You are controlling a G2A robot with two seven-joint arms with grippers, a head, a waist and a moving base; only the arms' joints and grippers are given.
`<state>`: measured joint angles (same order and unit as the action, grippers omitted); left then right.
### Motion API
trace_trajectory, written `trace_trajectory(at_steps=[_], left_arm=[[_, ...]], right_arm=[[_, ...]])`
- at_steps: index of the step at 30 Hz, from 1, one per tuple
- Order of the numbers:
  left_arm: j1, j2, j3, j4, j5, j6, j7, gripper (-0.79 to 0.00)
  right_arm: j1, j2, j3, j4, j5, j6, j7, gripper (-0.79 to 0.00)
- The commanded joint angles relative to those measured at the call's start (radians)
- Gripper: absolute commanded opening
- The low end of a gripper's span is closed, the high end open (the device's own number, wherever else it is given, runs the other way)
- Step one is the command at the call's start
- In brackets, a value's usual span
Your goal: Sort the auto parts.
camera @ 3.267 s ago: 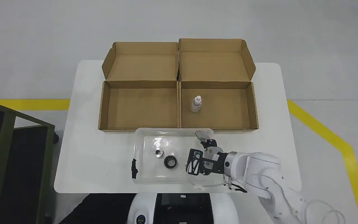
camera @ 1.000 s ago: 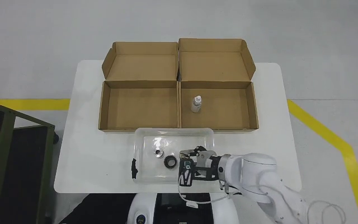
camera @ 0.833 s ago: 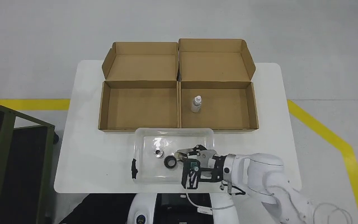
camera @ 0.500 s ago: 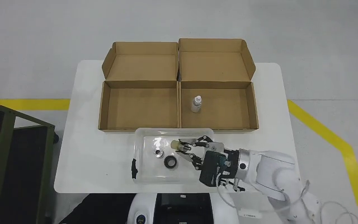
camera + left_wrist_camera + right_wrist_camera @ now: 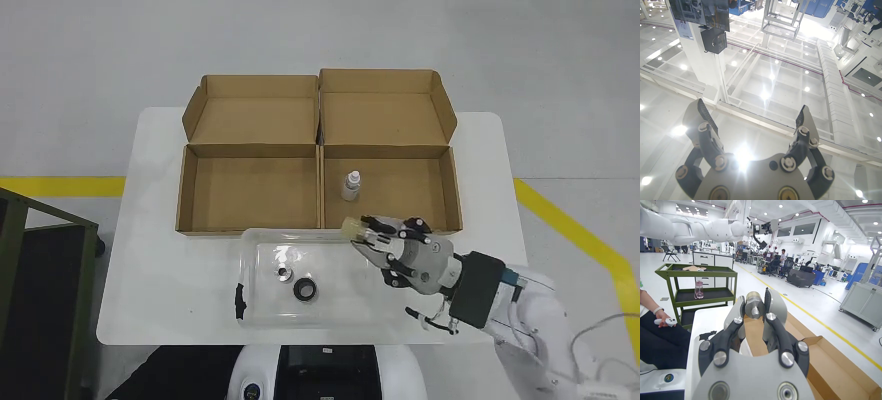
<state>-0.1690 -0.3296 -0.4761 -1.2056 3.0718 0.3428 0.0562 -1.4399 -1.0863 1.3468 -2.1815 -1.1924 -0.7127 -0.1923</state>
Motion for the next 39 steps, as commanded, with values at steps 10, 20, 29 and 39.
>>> trace_trajectory(at_steps=[10,20,29,39], left_arm=[[0.0,0.0,0.0,0.0,0.0,0.0,0.0,0.0],[0.0,0.0,0.0,0.0,0.0,0.0,0.0,0.0],[0.0,0.0,0.0,0.0,0.0,0.0,0.0,0.0],[0.0,0.0,0.0,0.0,0.0,0.0,0.0,0.0]], right_arm=[[0.002,0.002,0.032,0.013,0.005,0.002,-0.01,-0.785],[0.056,0.007,0.046,0.113,0.025,0.023,0.239,-0.785],[0.12,0.01,0.026,0.221,0.048,0.06,0.459,-0.785],[0.244,0.002,-0.048,0.346,0.05,0.113,0.639,-0.785]])
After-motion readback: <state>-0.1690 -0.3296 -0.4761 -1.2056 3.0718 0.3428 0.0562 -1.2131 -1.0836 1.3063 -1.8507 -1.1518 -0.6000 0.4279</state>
